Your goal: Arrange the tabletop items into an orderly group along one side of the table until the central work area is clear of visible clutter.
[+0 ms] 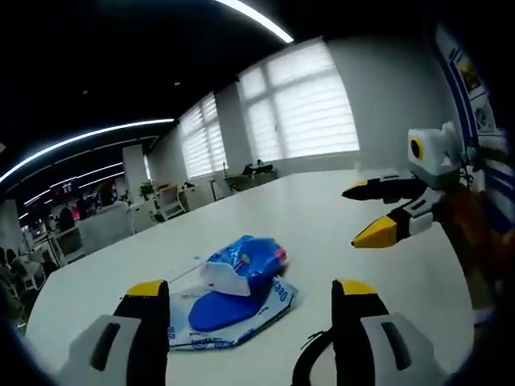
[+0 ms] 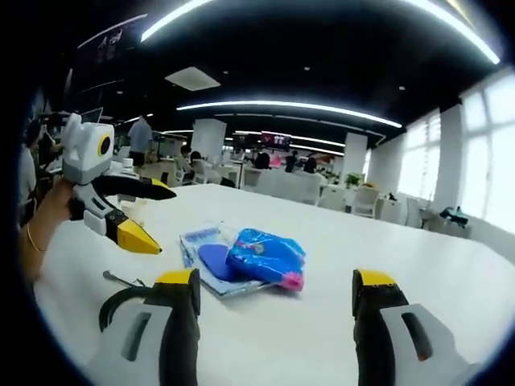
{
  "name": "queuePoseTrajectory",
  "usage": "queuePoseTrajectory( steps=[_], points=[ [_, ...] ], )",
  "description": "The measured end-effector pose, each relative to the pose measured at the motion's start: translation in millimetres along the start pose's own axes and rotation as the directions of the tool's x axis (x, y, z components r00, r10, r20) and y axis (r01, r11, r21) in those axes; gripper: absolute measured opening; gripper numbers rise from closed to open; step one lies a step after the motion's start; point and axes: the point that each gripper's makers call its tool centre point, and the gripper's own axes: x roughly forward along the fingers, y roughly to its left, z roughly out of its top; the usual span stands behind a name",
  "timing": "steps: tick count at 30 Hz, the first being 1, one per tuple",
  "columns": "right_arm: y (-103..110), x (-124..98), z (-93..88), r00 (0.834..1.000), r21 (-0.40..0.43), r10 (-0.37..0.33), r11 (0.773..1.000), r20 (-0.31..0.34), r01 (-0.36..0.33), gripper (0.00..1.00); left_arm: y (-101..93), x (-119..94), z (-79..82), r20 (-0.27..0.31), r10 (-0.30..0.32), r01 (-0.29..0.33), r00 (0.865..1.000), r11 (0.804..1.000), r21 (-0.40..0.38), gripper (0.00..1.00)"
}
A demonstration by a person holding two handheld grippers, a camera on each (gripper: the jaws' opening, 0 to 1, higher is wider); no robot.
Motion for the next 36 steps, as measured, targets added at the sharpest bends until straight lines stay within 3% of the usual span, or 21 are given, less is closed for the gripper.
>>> queuePoseTrajectory(
  steps=[10, 18, 23, 36],
  points=[
    [-10, 15, -2.3, 1.000, 0.014, 0.025, 1.000, -0.018, -0.025, 0.86, 5.7, 16, 4.8, -0.026, -0.006, 0.004, 1.000, 0.998, -0.058, 1.00],
    [-22, 32, 0.7, 0.999, 0.022, 0.037, 0.999, -0.028, -0.036, 0.86, 17.9, 35, 2.6, -0.049, 0.038, -0.043, 0.998, 0.992, -0.117, 0.99],
    [-25, 40, 3.4, 0.999, 0.026, 0.047, 0.999, -0.015, -0.047, 0.85, 28.9, 43, -0.9, -0.068, 0.085, -0.092, 0.994, 0.990, -0.106, 0.96],
    [-34, 74, -6.3, 0.998, 0.071, 0.051, 0.996, -0.023, -0.049, 0.81, 37.5, 70, -12.1, -0.096, 0.067, -0.087, 0.993, 0.972, -0.216, 0.90]
  ],
)
